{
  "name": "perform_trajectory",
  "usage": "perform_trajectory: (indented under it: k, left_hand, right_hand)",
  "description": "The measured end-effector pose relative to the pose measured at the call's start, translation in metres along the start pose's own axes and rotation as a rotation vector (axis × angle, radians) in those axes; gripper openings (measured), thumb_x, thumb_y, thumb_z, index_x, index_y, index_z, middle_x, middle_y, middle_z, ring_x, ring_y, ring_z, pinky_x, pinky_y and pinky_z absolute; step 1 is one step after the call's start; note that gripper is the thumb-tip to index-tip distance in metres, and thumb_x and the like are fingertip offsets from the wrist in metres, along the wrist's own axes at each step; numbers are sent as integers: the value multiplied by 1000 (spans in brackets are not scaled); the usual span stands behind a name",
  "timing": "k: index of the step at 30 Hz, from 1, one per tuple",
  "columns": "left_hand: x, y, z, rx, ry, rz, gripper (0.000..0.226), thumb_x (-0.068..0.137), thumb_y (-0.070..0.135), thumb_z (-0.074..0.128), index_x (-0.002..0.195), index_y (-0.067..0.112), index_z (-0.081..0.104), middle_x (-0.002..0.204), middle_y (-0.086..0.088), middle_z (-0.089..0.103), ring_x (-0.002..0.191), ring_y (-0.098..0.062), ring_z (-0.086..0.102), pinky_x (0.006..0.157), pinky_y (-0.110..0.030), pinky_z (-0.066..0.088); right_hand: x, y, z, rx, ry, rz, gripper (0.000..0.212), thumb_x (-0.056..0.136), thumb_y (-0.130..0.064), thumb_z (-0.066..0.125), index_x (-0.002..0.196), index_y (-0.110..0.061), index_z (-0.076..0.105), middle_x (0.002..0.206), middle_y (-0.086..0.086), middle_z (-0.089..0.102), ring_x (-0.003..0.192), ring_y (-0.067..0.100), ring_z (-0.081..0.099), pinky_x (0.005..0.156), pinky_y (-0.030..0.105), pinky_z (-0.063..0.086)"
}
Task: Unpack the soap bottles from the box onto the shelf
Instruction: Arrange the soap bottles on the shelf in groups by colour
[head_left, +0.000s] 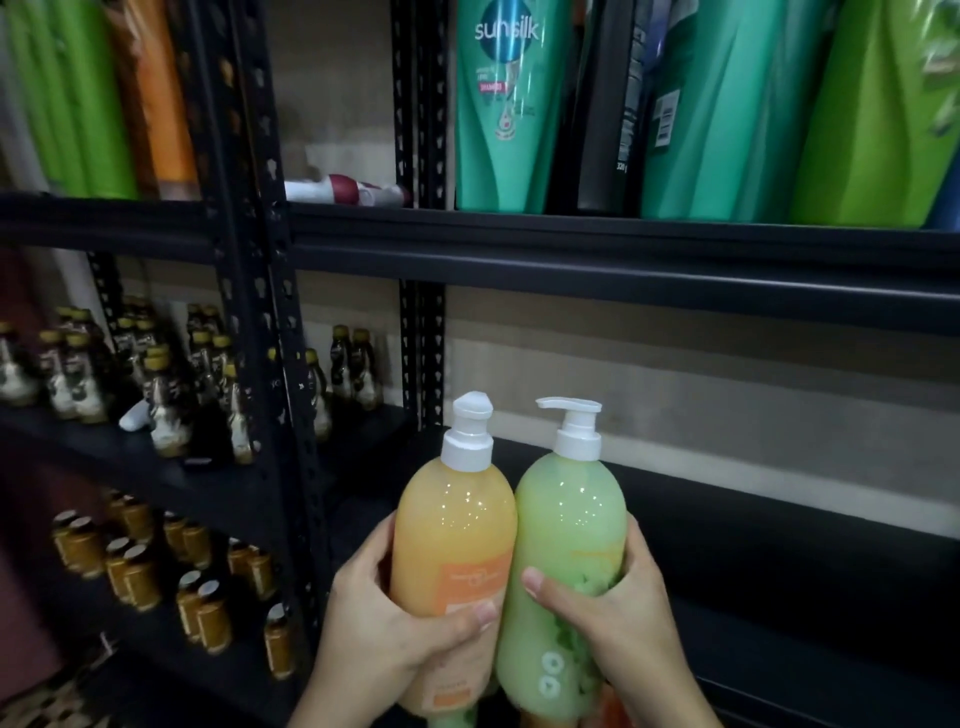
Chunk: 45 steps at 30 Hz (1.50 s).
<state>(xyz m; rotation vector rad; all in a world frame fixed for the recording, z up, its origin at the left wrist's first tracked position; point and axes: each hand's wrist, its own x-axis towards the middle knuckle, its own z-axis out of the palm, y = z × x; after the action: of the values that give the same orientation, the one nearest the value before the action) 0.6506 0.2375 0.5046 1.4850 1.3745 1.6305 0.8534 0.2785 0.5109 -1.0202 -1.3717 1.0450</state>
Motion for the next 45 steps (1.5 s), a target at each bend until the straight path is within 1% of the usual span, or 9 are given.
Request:
perform_trajectory:
  k: [11, 16, 20, 23, 31, 36, 39, 42, 45]
  left_hand:
    - [58, -26, 9, 13, 38, -20, 89, 32, 47, 94, 114, 29, 64, 101, 13, 74, 90, -7, 71, 77, -33, 59]
    - [106, -53, 23, 72, 48, -16, 100, 31, 53, 91, 123, 28, 58, 107, 10, 70, 97, -4, 66, 86, -35, 57]
    - [135, -75, 43, 112, 9, -25, 103, 33, 59, 90, 124, 29, 54, 114, 11, 64, 104, -9, 63, 89, -38, 55]
    - [150, -86, 58, 85, 11, -37, 102, 32, 57, 89, 123, 31, 52, 111, 10, 65, 101, -9, 64, 87, -36, 56]
    - [164, -109, 90, 5, 18, -45, 97, 32, 54, 88, 120, 24, 55, 101, 11, 68, 89, 7, 65, 72, -12, 52]
    - [168, -118, 98, -5, 0, -41, 106, 34, 55, 91, 127, 23, 52, 111, 5, 67, 99, -7, 66, 82, -27, 55]
    - [166, -121, 98, -8, -10, -38, 105, 35, 57, 91, 128, 27, 51, 114, 5, 66, 101, -9, 65, 85, -32, 56]
    - [166, -121, 94, -11, -89, -84, 106, 37, 58, 92, 130, 29, 50, 116, 6, 66, 103, -8, 65, 90, -37, 57]
    - [162, -114, 75, -27, -218, -109, 107, 47, 69, 84, 139, 41, 38, 140, 10, 53, 126, -6, 53, 109, -36, 43]
  right_hand:
    - [32, 21, 9, -28, 92, 22, 87, 40, -37, 94, 120, -35, 58, 103, -7, 74, 91, 10, 72, 81, 39, 60]
    - [58, 26, 9, -36, 188, 31, 74, 52, -19, 97, 114, -34, 60, 98, -7, 74, 85, 9, 73, 74, 34, 59]
    - [74, 28, 4, -33, 249, 54, 89, 35, -40, 99, 114, -31, 59, 100, -3, 73, 89, 13, 73, 77, 40, 60]
    - [83, 32, -2, -20, 267, 64, 89, 34, -44, 96, 114, -31, 60, 100, -1, 74, 89, 16, 74, 78, 44, 61]
    - [91, 33, -15, -40, 273, 51, 72, 55, -15, 95, 117, -24, 59, 96, 1, 76, 85, 16, 75, 77, 43, 61]
    - [94, 35, -19, -27, 273, 48, 75, 52, -17, 96, 118, -22, 59, 95, 2, 76, 85, 18, 75, 76, 43, 61]
    - [94, 36, -17, -23, 267, 46, 86, 43, -30, 100, 118, -22, 59, 96, 3, 76, 85, 18, 75, 77, 43, 61]
    - [92, 37, -15, -22, 260, 44, 83, 43, -31, 95, 117, -21, 59, 96, 4, 76, 86, 20, 75, 77, 46, 61]
    - [88, 39, -12, -17, 250, 55, 84, 42, -32, 95, 117, -22, 60, 97, 3, 76, 87, 19, 75, 78, 46, 61]
